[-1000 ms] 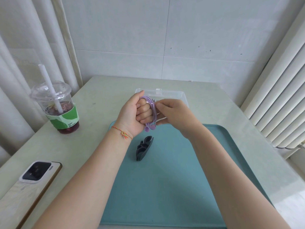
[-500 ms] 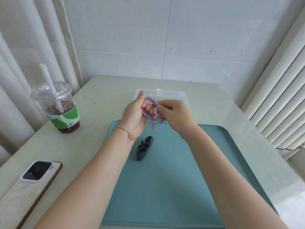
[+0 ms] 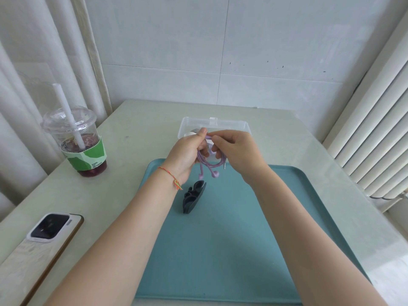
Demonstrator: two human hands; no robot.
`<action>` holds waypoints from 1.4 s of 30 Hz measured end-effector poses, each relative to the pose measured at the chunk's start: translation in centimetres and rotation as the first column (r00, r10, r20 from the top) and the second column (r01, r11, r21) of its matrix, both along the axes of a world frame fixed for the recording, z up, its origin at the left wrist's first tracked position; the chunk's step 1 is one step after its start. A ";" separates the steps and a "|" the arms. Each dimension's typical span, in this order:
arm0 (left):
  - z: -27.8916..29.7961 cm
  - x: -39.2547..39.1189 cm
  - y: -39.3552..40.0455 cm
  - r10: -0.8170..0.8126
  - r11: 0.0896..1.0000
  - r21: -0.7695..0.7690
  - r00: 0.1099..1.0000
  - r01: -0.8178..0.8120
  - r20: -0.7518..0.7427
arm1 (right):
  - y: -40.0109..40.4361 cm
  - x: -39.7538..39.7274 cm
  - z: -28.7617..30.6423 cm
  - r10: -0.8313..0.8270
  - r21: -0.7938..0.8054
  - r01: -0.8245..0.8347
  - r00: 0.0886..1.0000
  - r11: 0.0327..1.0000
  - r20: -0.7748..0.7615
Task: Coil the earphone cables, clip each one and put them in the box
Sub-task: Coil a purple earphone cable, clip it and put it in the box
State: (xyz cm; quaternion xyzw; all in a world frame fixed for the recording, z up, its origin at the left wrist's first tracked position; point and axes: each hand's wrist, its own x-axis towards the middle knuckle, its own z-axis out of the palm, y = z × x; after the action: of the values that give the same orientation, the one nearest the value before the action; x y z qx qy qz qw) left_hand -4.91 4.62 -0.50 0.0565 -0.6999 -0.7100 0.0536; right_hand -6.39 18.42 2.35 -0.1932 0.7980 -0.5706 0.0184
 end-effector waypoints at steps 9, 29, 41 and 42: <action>0.1 0.1 0.4 -0.037 0.998 -0.058 0.998 0.039 0.043 | 0.2 -0.6 -0.6 -0.078 0.047 0.079 0.997 0.996 -0.011; -0.3 0.4 -1.2 0.214 0.546 -0.786 0.955 -0.290 -0.204 | 1.6 -2.1 -0.6 -0.170 0.254 0.205 0.974 0.945 -0.151; 0.6 -0.1 -1.0 0.233 0.971 -0.061 0.973 -0.233 -0.011 | 1.8 -1.2 0.5 0.064 0.128 -0.060 0.998 0.990 -0.023; 0.9 0.1 -1.0 0.217 0.976 -0.008 0.976 -0.217 0.024 | 1.8 -1.2 0.4 0.071 0.126 -0.068 0.997 0.990 -0.020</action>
State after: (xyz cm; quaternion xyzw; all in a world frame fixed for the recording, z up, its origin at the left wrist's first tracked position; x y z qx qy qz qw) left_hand -4.86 3.66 0.39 0.1410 -0.6921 -0.6972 0.1223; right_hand -7.60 20.22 2.80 -0.2261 0.8252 -0.5161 0.0405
